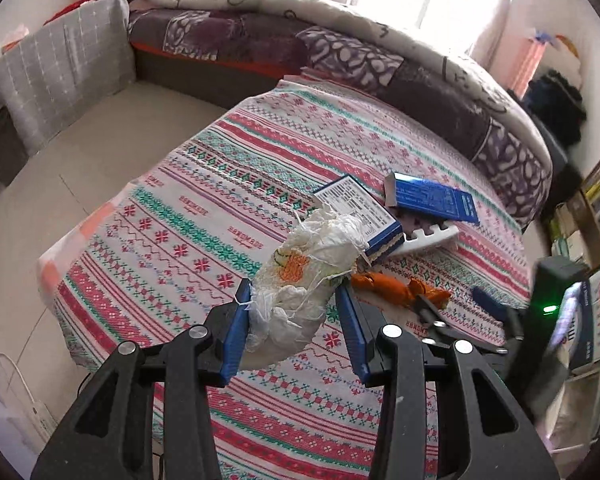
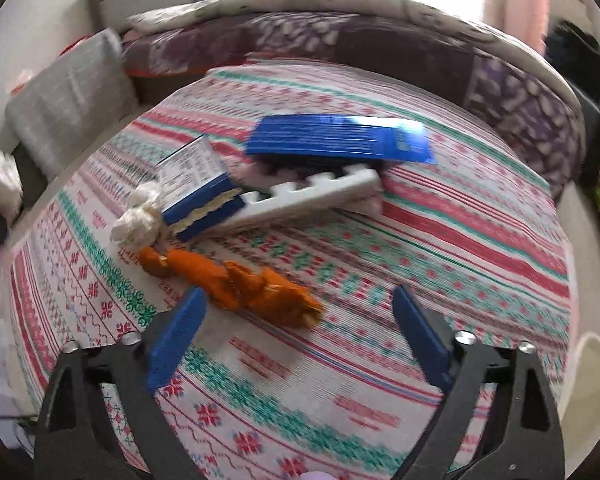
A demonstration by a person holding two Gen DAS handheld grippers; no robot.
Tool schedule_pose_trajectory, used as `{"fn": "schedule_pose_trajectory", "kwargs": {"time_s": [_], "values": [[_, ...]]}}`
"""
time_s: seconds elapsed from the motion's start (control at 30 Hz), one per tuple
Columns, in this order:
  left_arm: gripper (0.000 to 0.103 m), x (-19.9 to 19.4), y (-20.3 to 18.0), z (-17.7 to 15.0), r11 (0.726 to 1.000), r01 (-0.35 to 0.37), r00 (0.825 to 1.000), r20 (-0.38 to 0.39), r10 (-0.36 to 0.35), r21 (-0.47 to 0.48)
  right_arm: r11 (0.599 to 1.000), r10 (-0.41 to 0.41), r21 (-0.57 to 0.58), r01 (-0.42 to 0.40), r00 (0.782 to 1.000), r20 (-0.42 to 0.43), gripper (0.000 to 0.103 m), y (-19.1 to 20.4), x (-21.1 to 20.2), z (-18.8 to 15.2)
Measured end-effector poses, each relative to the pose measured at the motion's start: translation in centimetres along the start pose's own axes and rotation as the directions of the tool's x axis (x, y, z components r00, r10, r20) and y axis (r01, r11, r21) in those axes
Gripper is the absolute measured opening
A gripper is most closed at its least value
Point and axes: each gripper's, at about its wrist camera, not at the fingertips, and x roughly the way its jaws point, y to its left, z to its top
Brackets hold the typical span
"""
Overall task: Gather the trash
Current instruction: 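Grasp the orange strip on the blanket with the right tool while left holds the tissue bundle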
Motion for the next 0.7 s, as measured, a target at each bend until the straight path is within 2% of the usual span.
{"fn": "schedule_pose_trajectory", "kwargs": {"time_s": [0.17,0.23,0.27,0.3,0.4,0.57,0.7], "values": [[0.042,-0.5,0.8,0.0,1.0,0.01,1.0,-0.001,-0.01,-0.006,0.998,0.014,-0.06,-0.015,0.999,-0.029,0.065,1.1,1.1,-0.3],[0.043,-0.5,0.9,0.0,1.0,0.01,1.0,-0.001,-0.01,-0.007,0.997,0.009,-0.08,-0.012,0.999,-0.04,0.054,1.3,1.2,-0.6],[0.043,-0.5,0.9,0.0,1.0,0.011,1.0,-0.003,-0.011,-0.009,0.996,0.0,-0.094,-0.004,0.999,-0.042,0.044,1.4,1.1,-0.8],[0.043,-0.5,1.1,0.0,1.0,0.012,1.0,-0.005,-0.012,-0.011,0.994,-0.002,-0.106,-0.002,0.999,-0.037,0.038,1.4,0.9,-0.9],[0.043,-0.6,1.3,0.0,1.0,0.009,1.0,-0.004,-0.009,-0.016,0.995,0.001,-0.098,-0.005,0.999,-0.043,0.02,1.2,0.7,-0.9],[0.043,-0.9,1.2,-0.1,1.0,0.008,1.0,0.004,-0.008,-0.015,1.0,0.01,-0.029,-0.011,1.0,-0.026,0.019,0.1,0.1,-0.8],[0.043,-1.0,1.2,0.0,1.0,0.005,1.0,0.013,-0.005,-0.022,1.0,0.011,0.007,-0.011,0.999,0.037,0.018,-0.4,-1.5,-0.3]]}}
